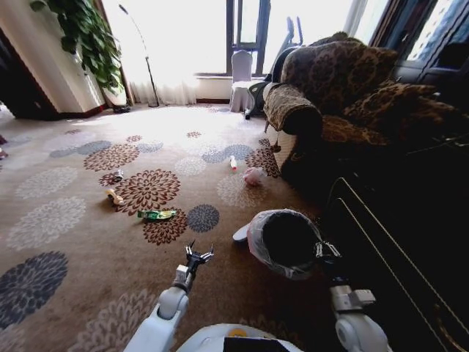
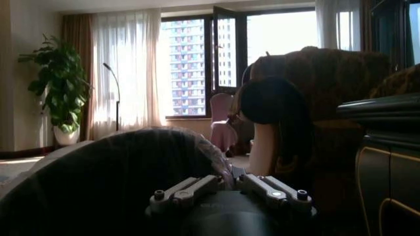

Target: Pick up the trash from the ground and place it into the trash bin.

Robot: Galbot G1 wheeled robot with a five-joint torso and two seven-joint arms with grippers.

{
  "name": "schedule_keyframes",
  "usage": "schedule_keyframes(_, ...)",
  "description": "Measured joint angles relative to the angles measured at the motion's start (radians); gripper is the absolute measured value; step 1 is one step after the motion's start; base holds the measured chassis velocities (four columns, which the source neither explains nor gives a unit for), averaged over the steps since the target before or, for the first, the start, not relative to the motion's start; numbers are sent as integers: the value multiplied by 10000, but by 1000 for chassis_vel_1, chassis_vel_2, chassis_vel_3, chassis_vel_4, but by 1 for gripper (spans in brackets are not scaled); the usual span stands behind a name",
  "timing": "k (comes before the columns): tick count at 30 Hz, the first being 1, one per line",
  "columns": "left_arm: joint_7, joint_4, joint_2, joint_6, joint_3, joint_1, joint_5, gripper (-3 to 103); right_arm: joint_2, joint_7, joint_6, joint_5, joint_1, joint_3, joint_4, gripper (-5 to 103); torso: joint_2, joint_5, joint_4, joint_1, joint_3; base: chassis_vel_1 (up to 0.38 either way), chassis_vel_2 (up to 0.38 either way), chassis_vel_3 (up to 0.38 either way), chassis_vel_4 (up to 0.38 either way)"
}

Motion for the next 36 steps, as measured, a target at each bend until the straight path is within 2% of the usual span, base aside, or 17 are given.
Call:
schedule_keyframes(3,77,494,35,0,533,-321,3,98,-31,-1,0,17,4,-44,-35,0,0,5,0,2,1,-101,97,95,-78)
schedule_keyframes(4,139,897,32,2,1031,-611,63,98,-31,-3,1,17,-45,-29,-41,0,0,-9,-3,0,0,0,0,0,0)
schedule_keyframes(5,161,1106,43,-4,1331,-772,120,98,-31,-3,6,17,-88,12,-41,0,0,-2,-6,-4,-3,0,0,0,0)
schedule_keyframes(6,161,1106,43,-4,1331,-772,120,98,-31,-3,6,17,-88,12,-41,0,0,-2,-6,-4,-3,0,0,0,0)
schedule_keyframes(8,242,1476,82,-15,2156,-1173,186,98,-61,-2,6,35,-159,145,-44,0,1,-2,-7,-9,-7,0,0,0,0)
schedule_keyframes(12,253,2095,19,-148,2734,-1871,366,98,-96,1,7,96,-177,312,-56,0,2,3,-5,-10,-7,23,-10,-40,14)
schedule_keyframes(14,302,2576,-129,-285,2921,-2508,441,99,-94,-2,4,119,-200,383,-56,0,1,-2,-3,-7,-4,0,0,0,0)
schedule_keyframes(16,305,2654,-151,-302,2942,-2614,464,99,-93,-3,3,120,-208,393,-57,0,1,-2,-4,-6,-4,0,0,0,0)
schedule_keyframes(21,578,3909,-256,-460,3322,-3743,471,99,-96,0,-23,185,-274,518,-128,0,2,3,-4,-7,-5,0,0,0,0)
schedule_keyframes(28,1101,4819,-407,-793,3647,-4174,553,99,-145,-1,-59,210,-209,546,-232,0,2,-1,-1,-6,-4,0,0,0,0)
schedule_keyframes(34,1037,5750,-721,-966,3779,-4781,654,99,-164,-1,-90,244,-161,554,-296,0,2,-2,-3,-6,-4,0,0,0,0)
schedule_keyframes(36,1003,6100,-833,-1014,3803,-5010,714,102,-167,-1,-95,257,-158,546,-299,0,3,1,-3,-6,-4,0,0,0,0)
